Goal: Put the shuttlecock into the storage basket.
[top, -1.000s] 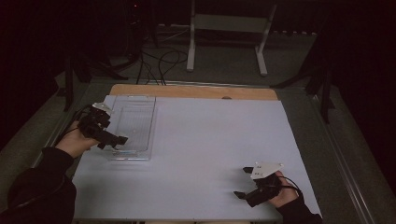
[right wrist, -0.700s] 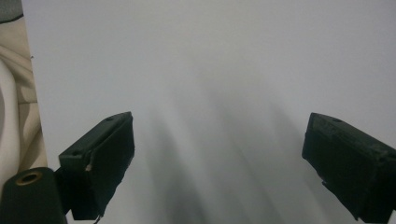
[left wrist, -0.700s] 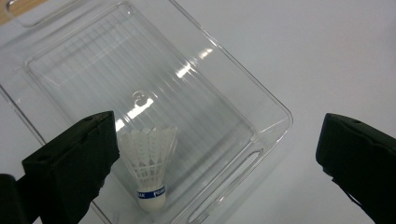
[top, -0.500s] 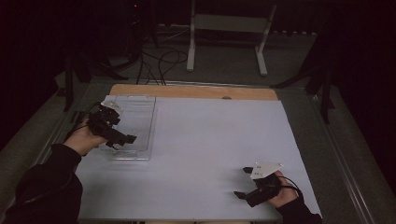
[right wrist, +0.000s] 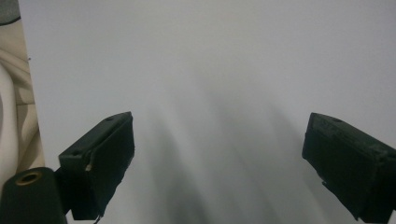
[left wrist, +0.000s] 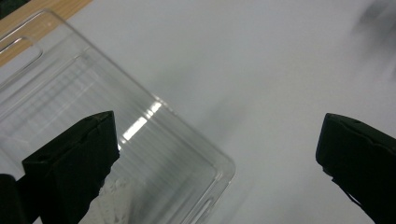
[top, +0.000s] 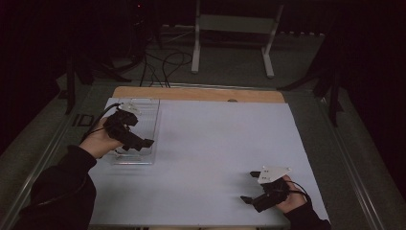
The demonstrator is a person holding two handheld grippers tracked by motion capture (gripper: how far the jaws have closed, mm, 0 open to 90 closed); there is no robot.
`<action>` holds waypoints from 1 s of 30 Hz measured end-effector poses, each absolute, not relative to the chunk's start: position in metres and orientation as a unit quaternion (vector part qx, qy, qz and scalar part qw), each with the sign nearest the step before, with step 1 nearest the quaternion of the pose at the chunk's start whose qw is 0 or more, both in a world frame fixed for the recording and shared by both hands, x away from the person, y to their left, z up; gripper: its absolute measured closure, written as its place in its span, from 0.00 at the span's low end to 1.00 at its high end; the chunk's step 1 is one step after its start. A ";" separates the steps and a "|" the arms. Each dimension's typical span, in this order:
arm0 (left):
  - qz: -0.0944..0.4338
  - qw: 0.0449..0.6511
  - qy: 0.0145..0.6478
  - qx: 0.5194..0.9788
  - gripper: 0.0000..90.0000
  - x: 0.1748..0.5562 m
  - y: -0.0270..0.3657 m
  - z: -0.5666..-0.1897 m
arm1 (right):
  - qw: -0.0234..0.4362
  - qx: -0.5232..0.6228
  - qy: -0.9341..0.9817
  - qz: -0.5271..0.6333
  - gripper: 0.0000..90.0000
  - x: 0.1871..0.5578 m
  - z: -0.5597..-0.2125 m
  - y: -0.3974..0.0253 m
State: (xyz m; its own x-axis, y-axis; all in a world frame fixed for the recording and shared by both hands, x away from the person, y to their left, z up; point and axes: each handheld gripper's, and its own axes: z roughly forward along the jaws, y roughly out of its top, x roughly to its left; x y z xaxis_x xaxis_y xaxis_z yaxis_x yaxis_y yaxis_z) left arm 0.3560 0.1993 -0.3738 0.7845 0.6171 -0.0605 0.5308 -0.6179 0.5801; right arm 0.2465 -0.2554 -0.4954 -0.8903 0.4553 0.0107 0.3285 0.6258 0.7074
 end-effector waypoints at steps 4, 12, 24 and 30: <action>0.069 0.299 0.308 0.900 0.00 0.354 0.191 -0.373 | 0.086 0.219 0.897 0.373 0.10 0.247 -0.495 -0.256; 0.068 0.304 0.279 0.909 0.00 0.348 0.177 -0.375 | 0.090 0.220 0.897 0.374 0.10 0.247 -0.494 -0.256; 0.053 0.320 0.237 0.916 0.00 0.336 0.152 -0.380 | 0.092 0.219 0.897 0.374 0.10 0.246 -0.493 -0.256; 0.048 0.323 0.220 0.919 0.00 0.327 0.143 -0.383 | 0.091 0.219 0.896 0.374 0.10 0.246 -0.493 -0.256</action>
State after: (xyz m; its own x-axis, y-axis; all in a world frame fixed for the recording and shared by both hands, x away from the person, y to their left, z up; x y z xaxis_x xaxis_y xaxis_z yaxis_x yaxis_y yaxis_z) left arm 0.3270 0.1433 -0.3827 0.8990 0.4346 -0.0534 0.3725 -0.6950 0.6150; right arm 0.2461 -0.2556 -0.4926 -0.8875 0.4607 0.0000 0.3239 0.6239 0.7112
